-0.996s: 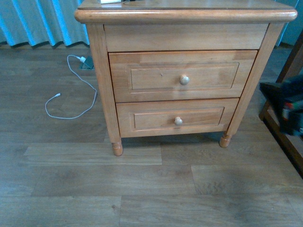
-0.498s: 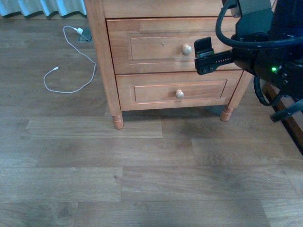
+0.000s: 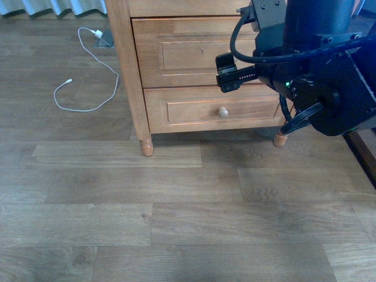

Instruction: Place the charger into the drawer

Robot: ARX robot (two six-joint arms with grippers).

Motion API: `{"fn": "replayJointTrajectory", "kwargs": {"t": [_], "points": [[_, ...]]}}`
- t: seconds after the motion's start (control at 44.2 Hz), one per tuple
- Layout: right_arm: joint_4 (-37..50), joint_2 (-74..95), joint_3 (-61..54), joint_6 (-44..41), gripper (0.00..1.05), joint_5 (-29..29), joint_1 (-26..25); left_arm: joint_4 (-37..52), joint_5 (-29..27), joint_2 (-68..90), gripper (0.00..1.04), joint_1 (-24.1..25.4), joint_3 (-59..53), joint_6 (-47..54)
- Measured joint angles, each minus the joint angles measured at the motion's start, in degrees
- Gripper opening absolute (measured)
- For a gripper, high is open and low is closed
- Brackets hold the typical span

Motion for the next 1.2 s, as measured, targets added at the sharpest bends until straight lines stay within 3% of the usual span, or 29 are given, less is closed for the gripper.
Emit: {"fn": "replayJointTrajectory", "kwargs": {"t": [0.815,1.2], "points": [[-3.26,9.51,13.86,0.50,0.95,2.43,1.53,0.00,0.00,0.00,0.99,0.00,0.00,0.00],[-2.27,9.35,13.66,1.55,0.38,1.97,0.76,0.00,0.00,0.00,0.99,0.00,0.00,0.00]]}}
